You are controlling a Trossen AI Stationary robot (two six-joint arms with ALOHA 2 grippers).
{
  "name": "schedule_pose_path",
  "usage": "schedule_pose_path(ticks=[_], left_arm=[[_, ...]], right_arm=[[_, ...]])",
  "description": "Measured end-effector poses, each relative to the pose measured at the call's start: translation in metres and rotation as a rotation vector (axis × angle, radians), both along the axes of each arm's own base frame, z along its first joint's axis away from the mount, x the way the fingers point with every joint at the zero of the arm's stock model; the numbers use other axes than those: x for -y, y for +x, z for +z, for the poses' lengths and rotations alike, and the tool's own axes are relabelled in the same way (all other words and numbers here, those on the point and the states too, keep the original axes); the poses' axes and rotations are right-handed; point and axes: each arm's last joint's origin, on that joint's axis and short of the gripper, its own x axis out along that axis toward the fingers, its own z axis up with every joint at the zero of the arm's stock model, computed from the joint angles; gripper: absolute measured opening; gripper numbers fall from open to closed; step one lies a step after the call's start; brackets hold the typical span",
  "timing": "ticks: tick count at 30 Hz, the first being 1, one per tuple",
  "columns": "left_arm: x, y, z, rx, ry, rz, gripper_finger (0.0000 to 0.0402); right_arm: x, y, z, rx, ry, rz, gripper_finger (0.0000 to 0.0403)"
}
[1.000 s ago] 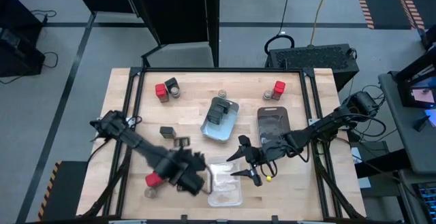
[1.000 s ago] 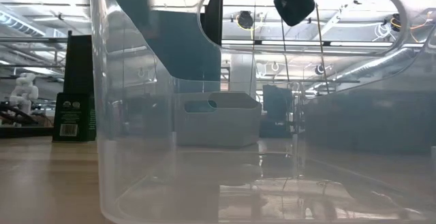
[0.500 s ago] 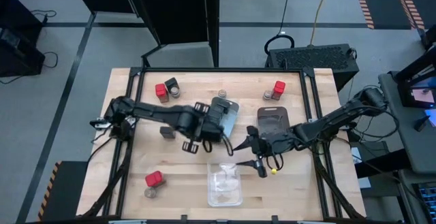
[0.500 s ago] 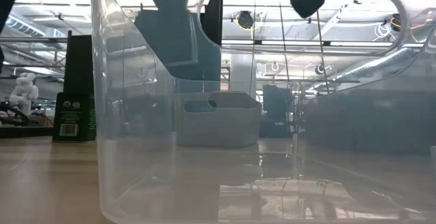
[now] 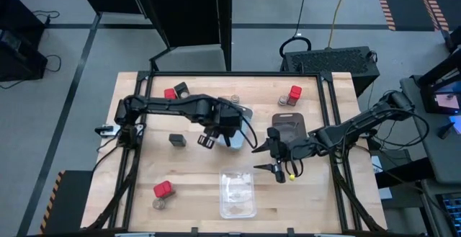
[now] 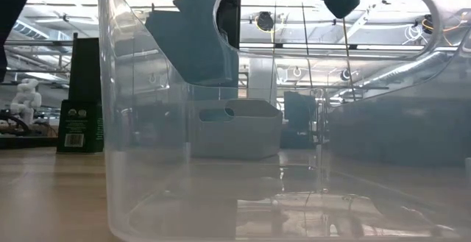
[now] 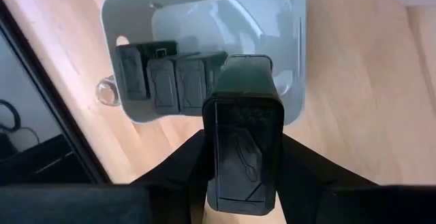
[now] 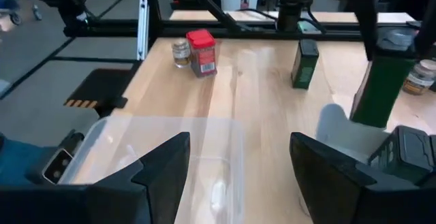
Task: Sort spices by type
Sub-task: Put the black spice can into the gray bin
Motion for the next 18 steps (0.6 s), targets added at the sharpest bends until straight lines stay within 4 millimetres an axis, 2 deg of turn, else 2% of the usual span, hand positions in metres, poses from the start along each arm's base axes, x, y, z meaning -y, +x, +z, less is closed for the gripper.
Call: schedule_pose_path(ticks=[10,18], left_arm=[[-0.029,0.006,0.001,0.064,-0.109,0.054,0.0138],[-0.031,0.008,-0.023,0.038,-0.165,0.035,0.0138]], right_arm=[[0.002,-0.001,-0.003,-0.025,-0.058,-0.031,0.0238],[0.003,-0.001,-0.004,-0.034,-0.085,-0.024,0.0238]])
